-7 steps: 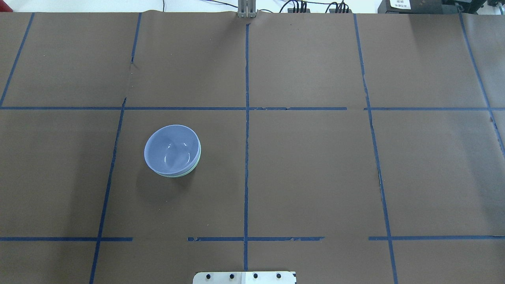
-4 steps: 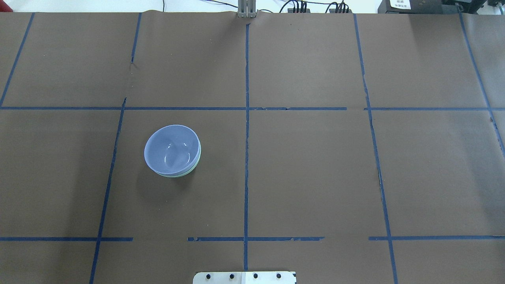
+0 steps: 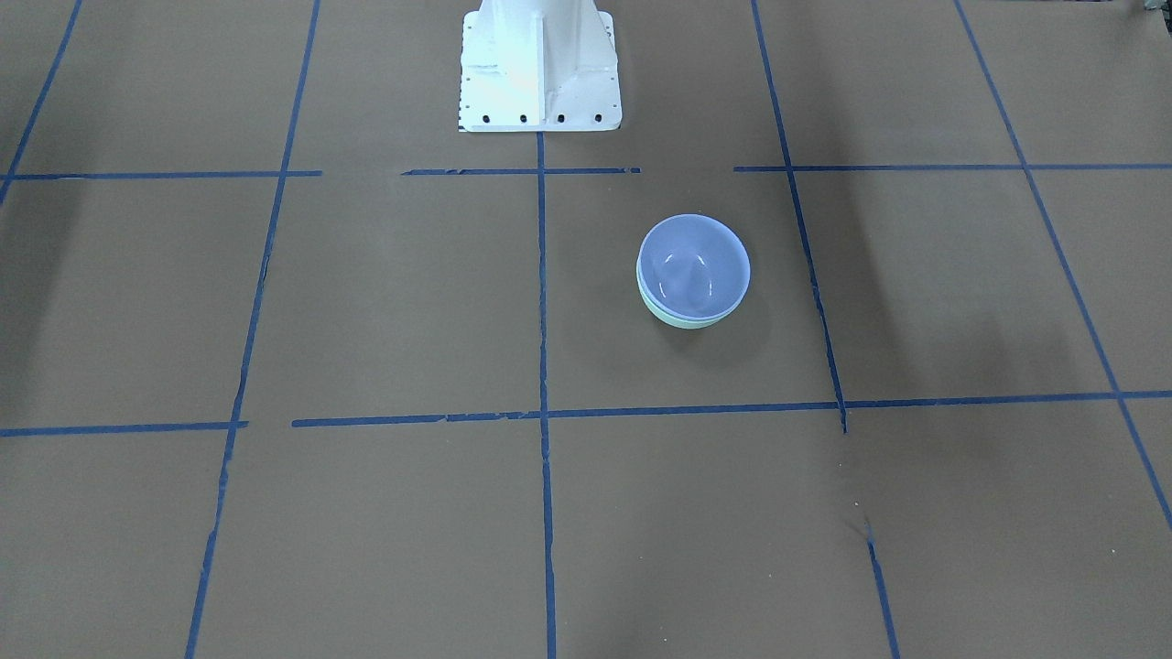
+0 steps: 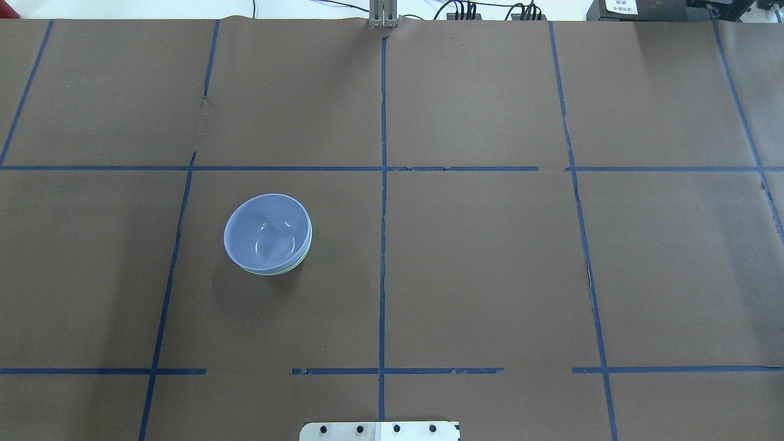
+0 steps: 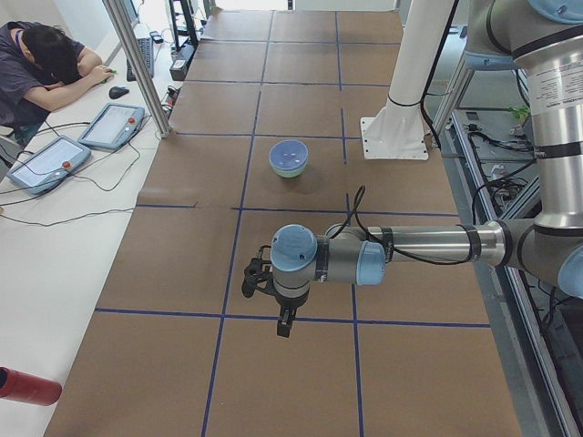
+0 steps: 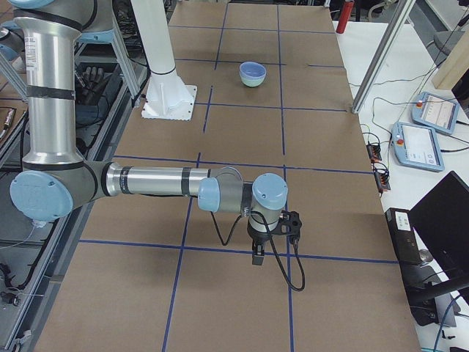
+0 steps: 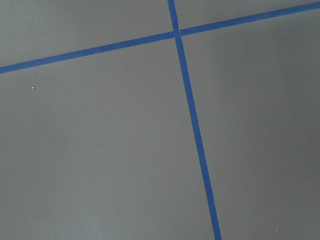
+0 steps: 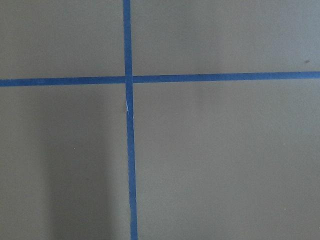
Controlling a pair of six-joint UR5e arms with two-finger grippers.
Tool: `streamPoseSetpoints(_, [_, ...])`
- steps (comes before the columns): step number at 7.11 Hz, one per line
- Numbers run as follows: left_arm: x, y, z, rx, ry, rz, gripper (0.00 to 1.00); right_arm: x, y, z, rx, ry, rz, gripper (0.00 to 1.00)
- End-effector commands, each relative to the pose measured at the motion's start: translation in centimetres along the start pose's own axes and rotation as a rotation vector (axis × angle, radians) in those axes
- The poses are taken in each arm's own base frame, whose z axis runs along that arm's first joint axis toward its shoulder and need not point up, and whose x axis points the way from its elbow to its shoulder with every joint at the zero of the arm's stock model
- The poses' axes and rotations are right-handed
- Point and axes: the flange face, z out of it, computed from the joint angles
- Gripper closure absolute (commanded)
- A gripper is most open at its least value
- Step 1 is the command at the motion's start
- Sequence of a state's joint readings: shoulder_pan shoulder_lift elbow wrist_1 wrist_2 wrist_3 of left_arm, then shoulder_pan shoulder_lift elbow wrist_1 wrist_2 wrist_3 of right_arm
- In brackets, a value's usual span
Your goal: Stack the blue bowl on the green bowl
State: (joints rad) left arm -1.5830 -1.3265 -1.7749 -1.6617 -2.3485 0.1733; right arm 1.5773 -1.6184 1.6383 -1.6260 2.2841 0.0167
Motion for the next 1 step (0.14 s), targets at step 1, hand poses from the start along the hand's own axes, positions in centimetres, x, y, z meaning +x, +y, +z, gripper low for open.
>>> streamPoseSetpoints(1, [0.12,-0.01,-0.13,0.002,0.0,0.002,0.0,-0.01,0.0,0.01,0.0,0.0,-0.002,0.0])
